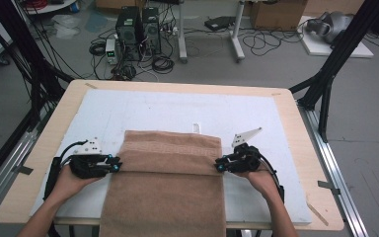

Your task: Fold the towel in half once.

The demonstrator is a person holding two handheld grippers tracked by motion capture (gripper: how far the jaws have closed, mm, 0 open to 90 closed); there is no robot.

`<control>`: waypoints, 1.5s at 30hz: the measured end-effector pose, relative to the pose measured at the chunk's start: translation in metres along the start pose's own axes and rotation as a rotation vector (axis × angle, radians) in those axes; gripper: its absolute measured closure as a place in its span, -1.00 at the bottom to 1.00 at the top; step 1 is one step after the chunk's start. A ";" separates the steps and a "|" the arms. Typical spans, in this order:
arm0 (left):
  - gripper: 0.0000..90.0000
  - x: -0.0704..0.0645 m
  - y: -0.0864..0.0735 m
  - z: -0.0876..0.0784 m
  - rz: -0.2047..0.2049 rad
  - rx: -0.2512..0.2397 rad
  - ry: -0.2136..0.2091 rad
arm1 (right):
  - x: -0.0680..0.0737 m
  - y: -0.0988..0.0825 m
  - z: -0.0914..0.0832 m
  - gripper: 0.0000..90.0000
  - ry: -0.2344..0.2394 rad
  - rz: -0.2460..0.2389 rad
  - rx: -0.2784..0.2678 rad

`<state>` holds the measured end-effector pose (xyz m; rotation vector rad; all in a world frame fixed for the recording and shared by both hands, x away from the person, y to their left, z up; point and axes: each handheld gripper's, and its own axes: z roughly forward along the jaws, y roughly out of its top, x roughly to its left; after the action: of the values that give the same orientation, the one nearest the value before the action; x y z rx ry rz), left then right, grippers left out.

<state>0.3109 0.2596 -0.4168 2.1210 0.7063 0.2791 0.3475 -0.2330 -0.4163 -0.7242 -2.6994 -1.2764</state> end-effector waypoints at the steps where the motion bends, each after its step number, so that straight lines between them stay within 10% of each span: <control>1: 0.42 0.002 0.004 -0.002 -0.005 -0.015 0.009 | -0.001 0.004 -0.003 0.47 -0.016 -0.012 -0.008; 17: 0.34 0.059 0.042 0.051 -0.106 -0.028 0.007 | -0.056 0.042 0.022 0.18 -0.186 0.023 0.022; 28: 0.56 0.066 0.032 0.076 -0.109 0.089 0.141 | -0.066 0.035 0.038 0.59 -0.262 0.035 0.102; 45: 0.92 0.066 0.036 0.056 -0.130 0.083 0.076 | -0.062 0.037 0.025 0.97 -0.153 0.053 0.079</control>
<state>0.4028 0.2435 -0.4257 2.1409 0.9102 0.2643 0.4225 -0.2179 -0.4224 -0.9126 -2.8100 -1.1398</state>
